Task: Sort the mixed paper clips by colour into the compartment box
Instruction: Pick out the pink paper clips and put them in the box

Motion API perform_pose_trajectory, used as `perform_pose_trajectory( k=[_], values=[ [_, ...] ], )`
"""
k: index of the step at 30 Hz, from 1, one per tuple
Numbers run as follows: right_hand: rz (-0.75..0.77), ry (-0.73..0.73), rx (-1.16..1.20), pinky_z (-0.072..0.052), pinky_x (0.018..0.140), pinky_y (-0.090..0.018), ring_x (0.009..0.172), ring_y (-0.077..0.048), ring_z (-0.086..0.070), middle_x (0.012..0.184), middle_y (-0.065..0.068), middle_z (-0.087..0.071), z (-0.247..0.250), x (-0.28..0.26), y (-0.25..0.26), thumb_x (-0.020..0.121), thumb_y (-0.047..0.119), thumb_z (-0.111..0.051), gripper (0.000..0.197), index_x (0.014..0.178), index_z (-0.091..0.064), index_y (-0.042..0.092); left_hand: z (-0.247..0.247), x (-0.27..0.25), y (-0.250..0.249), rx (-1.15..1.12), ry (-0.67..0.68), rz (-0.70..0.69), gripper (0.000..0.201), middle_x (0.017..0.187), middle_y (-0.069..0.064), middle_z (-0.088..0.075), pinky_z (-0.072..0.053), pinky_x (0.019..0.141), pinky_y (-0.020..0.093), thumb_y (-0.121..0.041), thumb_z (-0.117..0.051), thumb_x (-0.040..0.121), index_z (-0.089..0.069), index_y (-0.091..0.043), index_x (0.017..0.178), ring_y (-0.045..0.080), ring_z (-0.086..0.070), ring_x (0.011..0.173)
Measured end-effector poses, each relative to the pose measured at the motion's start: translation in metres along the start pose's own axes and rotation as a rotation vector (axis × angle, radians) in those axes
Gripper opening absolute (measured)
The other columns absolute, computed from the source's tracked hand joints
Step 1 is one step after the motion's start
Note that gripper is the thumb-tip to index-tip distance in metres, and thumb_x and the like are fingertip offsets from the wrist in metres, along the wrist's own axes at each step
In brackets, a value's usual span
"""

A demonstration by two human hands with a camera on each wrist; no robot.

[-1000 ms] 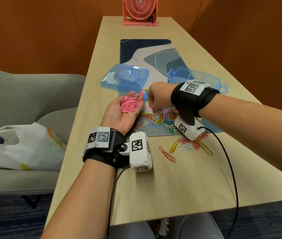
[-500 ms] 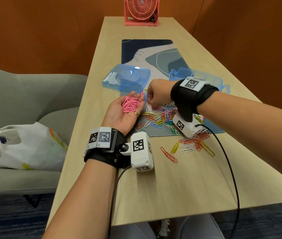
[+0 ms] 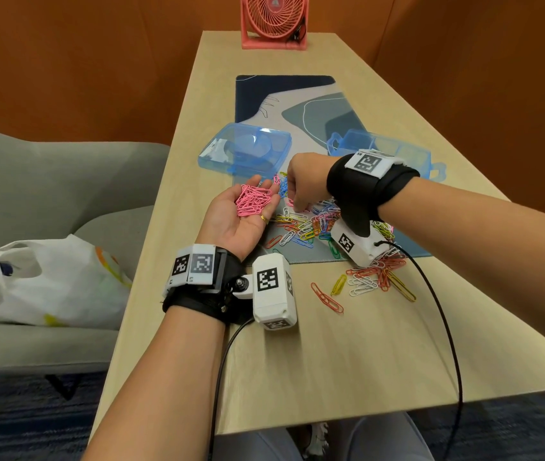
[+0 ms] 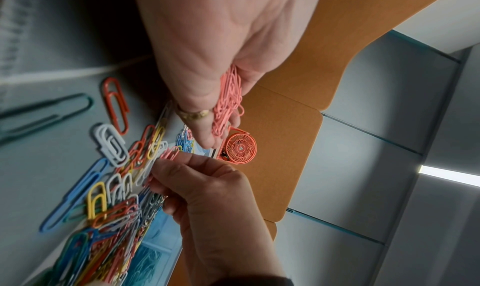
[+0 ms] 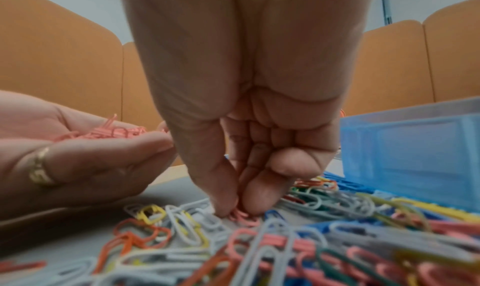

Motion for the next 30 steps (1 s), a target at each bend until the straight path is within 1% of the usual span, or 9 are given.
perform_pose_trajectory(
  k=[5, 8, 11, 16, 19, 22, 24, 27, 30],
  values=[
    [-0.011, -0.018, 0.013, -0.047, 0.066, -0.026, 0.078, -0.020, -0.059, 0.089, -0.009, -0.067, -0.002, -0.002, 0.003, 0.075, 0.022, -0.076, 0.028, 0.095, -0.067, 0.004, 0.000, 0.000, -0.001, -0.003, -0.007, -0.008, 0.030, 0.094, 0.018, -0.060, -0.040, 0.104, 0.039, -0.016, -0.034, 0.100, -0.058, 0.001, 0.093, 0.030, -0.059, 0.090],
    [-0.005, -0.023, 0.005, -0.046, 0.066, -0.026, 0.077, -0.020, -0.058, 0.085, -0.007, -0.062, -0.004, -0.003, 0.005, 0.076, 0.023, -0.075, 0.025, 0.092, -0.063, 0.008, 0.000, -0.001, -0.001, -0.004, -0.001, -0.011, 0.030, 0.094, 0.018, -0.060, -0.040, 0.102, 0.039, -0.015, -0.034, 0.100, -0.058, 0.001, 0.093, 0.030, -0.059, 0.089],
    [-0.019, 0.005, 0.014, -0.048, 0.067, -0.027, 0.077, -0.020, -0.059, 0.089, -0.009, -0.066, -0.004, -0.003, 0.003, 0.075, 0.021, -0.074, 0.027, 0.095, -0.067, 0.004, -0.001, -0.001, 0.000, -0.001, 0.003, -0.008, 0.029, 0.094, 0.017, -0.060, -0.040, 0.103, 0.038, -0.015, -0.034, 0.100, -0.058, 0.001, 0.093, 0.030, -0.059, 0.089],
    [-0.019, 0.041, 0.011, -0.046, 0.066, -0.027, 0.078, -0.021, -0.058, 0.090, -0.009, -0.066, -0.004, -0.005, 0.000, 0.078, 0.021, -0.072, 0.023, 0.095, -0.066, 0.006, -0.001, -0.003, 0.000, 0.001, 0.000, -0.010, 0.030, 0.095, 0.017, -0.060, -0.040, 0.104, 0.038, -0.016, -0.033, 0.101, -0.058, 0.000, 0.094, 0.030, -0.055, 0.104],
    [-0.002, 0.051, 0.000, -0.046, 0.068, -0.027, 0.079, -0.022, -0.057, 0.086, -0.008, -0.062, -0.005, -0.007, 0.001, 0.081, 0.020, -0.069, 0.017, 0.090, -0.063, 0.007, -0.001, -0.003, 0.000, -0.004, -0.004, -0.001, 0.031, 0.095, 0.016, -0.060, -0.041, 0.101, 0.038, -0.017, -0.033, 0.101, -0.058, 0.000, 0.094, 0.030, -0.055, 0.110],
    [0.009, 0.032, -0.006, -0.047, 0.068, -0.027, 0.078, -0.022, -0.057, 0.083, -0.008, -0.061, -0.004, -0.009, 0.002, 0.080, 0.017, -0.068, 0.019, 0.093, -0.065, 0.004, 0.000, -0.003, 0.000, -0.013, -0.011, 0.000, 0.031, 0.095, 0.016, -0.060, -0.040, 0.103, 0.038, -0.017, -0.033, 0.101, -0.058, 0.000, 0.094, 0.030, -0.051, 0.121],
    [0.011, 0.029, 0.004, -0.048, 0.068, -0.027, 0.081, -0.024, -0.061, 0.086, -0.011, -0.065, -0.004, -0.011, 0.001, 0.078, 0.015, -0.069, 0.020, 0.094, -0.067, 0.003, 0.000, -0.003, -0.001, -0.020, -0.017, -0.004, 0.030, 0.095, 0.016, -0.059, -0.040, 0.104, 0.038, -0.016, -0.033, 0.100, -0.058, 0.000, 0.094, 0.030, -0.053, 0.116],
    [0.015, 0.030, 0.049, -0.049, 0.070, -0.029, 0.089, -0.027, -0.064, 0.096, -0.014, -0.068, -0.005, -0.013, 0.000, 0.076, 0.012, -0.070, 0.022, 0.096, -0.069, 0.002, 0.000, -0.003, -0.001, -0.012, -0.022, -0.011, 0.029, 0.094, 0.016, -0.059, -0.040, 0.104, 0.038, -0.015, -0.033, 0.100, -0.058, -0.001, 0.094, 0.030, -0.058, 0.096],
    [0.012, 0.021, 0.090, -0.050, 0.069, -0.030, 0.078, -0.022, -0.060, 0.092, -0.014, -0.070, -0.001, -0.016, -0.003, 0.074, 0.009, -0.070, 0.019, 0.092, -0.071, 0.001, 0.001, -0.003, 0.000, 0.003, -0.027, -0.011, 0.030, 0.094, 0.015, -0.060, -0.039, 0.104, 0.037, -0.017, -0.033, 0.100, -0.058, -0.001, 0.094, 0.029, -0.059, 0.089]
  ],
)
Point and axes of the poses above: each hand's wrist, its own x-axis towards the middle knuckle, its own z-axis out of the back of the hand, y = z × x, the point moved 6 cm from there along x, towards the middle knuckle
